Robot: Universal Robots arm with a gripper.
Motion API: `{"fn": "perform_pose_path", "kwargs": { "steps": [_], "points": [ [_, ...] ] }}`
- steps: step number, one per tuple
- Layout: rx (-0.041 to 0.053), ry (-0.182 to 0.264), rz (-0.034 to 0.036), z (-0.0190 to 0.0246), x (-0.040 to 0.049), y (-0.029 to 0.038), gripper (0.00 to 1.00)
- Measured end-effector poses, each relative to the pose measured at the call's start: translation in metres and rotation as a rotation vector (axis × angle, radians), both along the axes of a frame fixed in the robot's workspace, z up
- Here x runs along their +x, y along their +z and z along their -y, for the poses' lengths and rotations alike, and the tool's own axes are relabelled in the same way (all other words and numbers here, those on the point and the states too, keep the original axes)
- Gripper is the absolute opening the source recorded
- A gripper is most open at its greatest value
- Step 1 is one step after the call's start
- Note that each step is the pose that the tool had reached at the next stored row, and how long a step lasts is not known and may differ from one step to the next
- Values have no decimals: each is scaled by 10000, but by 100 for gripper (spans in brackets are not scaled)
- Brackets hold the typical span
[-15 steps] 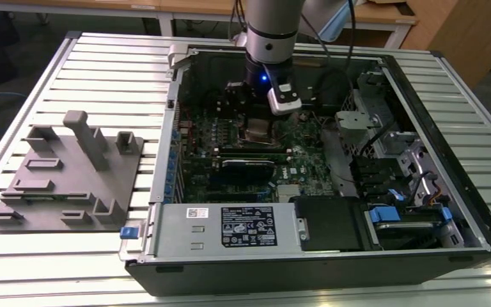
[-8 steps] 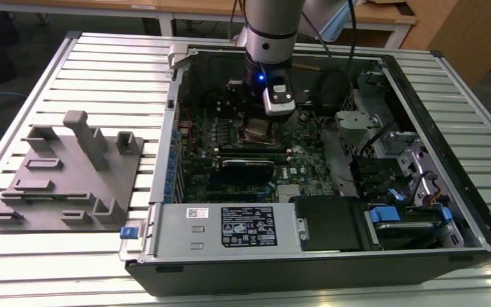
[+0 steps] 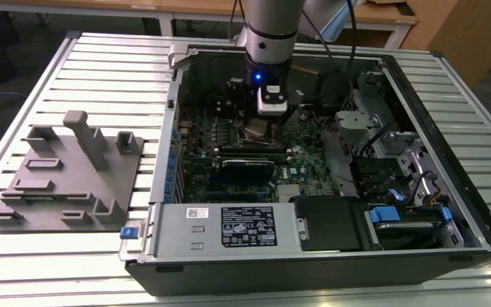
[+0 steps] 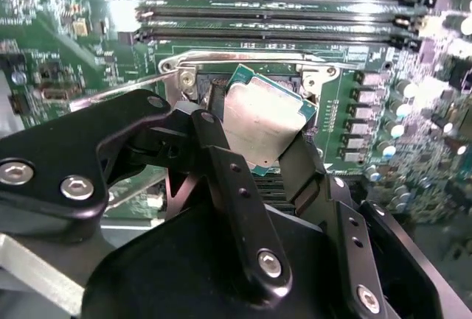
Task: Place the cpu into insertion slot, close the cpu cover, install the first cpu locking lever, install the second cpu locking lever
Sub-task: 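Place the cpu into insertion slot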
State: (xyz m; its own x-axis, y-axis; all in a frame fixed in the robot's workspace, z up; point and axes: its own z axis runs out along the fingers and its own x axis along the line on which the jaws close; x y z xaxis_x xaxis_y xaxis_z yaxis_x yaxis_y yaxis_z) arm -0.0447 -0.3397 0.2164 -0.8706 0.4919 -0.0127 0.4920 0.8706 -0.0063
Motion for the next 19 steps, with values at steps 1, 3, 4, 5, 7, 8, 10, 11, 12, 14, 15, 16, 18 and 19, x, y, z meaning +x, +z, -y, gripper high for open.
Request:
{"fn": "perform_pose_path", "kwargs": {
  "steps": [1,3,4,5,7,8,10,11,12,14,15,16,18,19],
  "points": [
    [0,-179,0,0,0,-1,54],
    [0,-539,0,0,0,-1,54],
    [0,-719,0,0,0,-2,54],
    [0,-899,0,0,0,-2,54],
    [0,-1270,0,0,0,-3,54],
    [0,-1454,0,0,0,-4,54],
    [0,-1814,0,0,0,-5,54],
    [0,-1988,0,0,0,-5,54],
    [0,-2169,0,0,0,-6,54],
    [-1,-2545,0,0,0,-7,54],
    [0,-2724,0,0,0,-7,54],
    [0,-2910,0,0,0,-8,54],
    [0,-3268,0,0,0,-9,54],
    [-1,-3450,0,0,0,-9,54]
  ]
}}
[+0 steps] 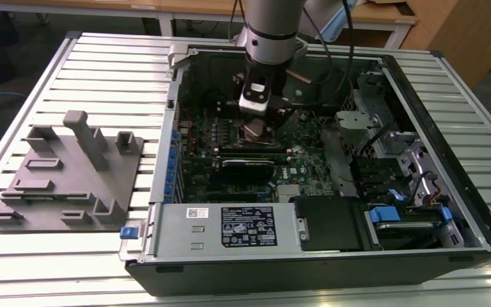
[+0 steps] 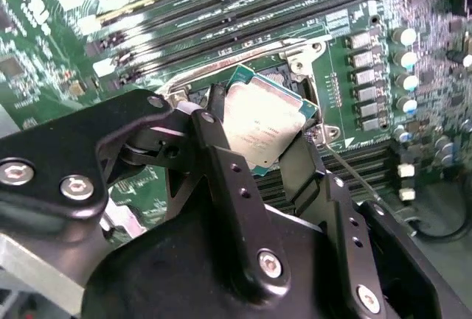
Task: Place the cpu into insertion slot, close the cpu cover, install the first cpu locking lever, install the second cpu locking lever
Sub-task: 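Place the cpu into insertion slot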
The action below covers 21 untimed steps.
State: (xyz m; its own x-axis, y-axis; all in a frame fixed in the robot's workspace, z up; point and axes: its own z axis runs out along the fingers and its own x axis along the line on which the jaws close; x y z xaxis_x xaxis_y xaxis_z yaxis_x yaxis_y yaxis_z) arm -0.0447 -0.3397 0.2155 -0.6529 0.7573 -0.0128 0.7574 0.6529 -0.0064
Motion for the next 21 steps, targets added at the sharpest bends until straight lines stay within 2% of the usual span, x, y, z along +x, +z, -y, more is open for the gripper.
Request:
{"fn": "perform_pose_path", "kwargs": {
  "steps": [21],
  "points": [
    [0,-3814,0,0,0,-16,54]
  ]
}}
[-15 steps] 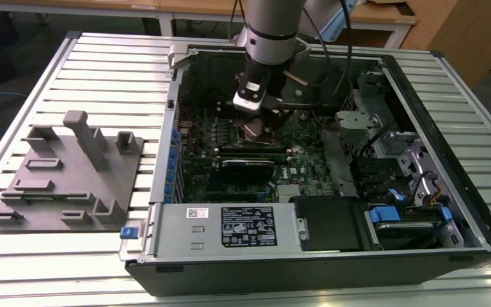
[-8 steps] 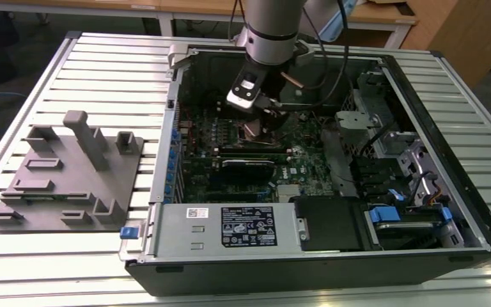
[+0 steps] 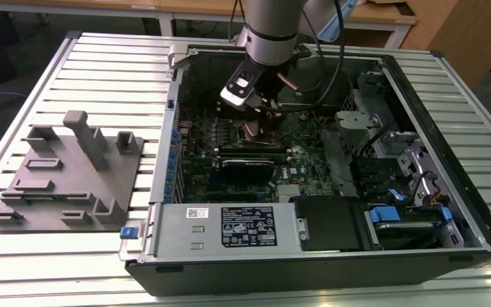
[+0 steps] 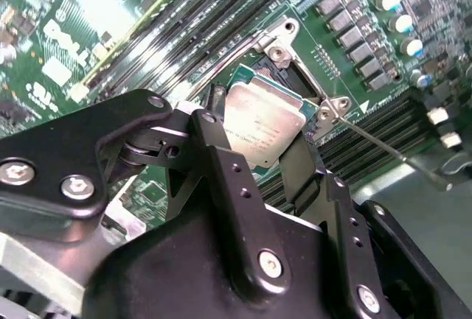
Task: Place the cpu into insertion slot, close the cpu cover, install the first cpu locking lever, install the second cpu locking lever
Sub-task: 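Place the cpu into insertion slot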
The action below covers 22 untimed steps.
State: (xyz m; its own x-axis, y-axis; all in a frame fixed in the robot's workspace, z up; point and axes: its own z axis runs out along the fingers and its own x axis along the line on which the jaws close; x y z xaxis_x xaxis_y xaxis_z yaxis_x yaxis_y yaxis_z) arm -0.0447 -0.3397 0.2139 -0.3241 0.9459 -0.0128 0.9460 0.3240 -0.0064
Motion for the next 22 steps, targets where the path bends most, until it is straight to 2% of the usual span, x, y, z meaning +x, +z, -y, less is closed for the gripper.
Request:
{"fn": "perform_pose_path", "kwargs": {
  "steps": [14,22],
  "points": [
    [1,-2533,0,0,0,-12,54],
    [2,-2635,1,0,0,-10,54]
  ]
}}
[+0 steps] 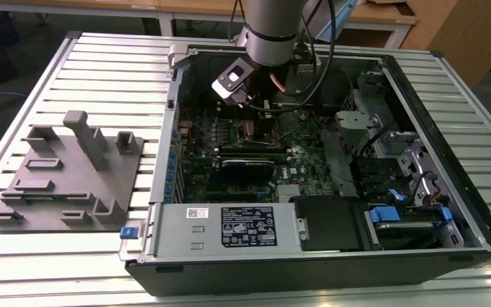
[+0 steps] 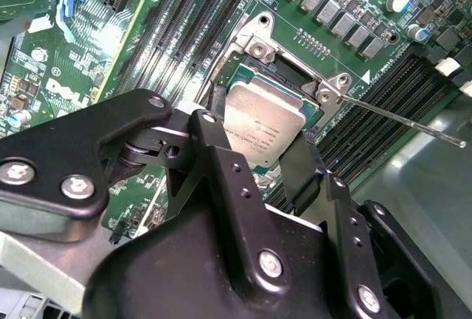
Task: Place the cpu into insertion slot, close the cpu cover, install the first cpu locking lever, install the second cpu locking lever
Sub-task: 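Place the cpu into insertion slot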
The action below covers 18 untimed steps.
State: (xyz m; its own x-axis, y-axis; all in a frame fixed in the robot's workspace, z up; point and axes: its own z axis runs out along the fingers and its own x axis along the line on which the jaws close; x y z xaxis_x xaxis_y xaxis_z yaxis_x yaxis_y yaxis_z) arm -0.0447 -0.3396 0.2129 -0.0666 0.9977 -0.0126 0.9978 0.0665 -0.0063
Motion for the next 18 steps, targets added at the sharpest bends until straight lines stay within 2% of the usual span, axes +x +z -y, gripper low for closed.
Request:
{"fn": "perform_pose_path", "kwargs": {
  "steps": [8,10,18],
  "points": [
    [-1,1,14,0,0,10,54],
    [-1,0,18,0,0,72,54],
    [-2,0,17,0,0,62,54]
  ]
}}
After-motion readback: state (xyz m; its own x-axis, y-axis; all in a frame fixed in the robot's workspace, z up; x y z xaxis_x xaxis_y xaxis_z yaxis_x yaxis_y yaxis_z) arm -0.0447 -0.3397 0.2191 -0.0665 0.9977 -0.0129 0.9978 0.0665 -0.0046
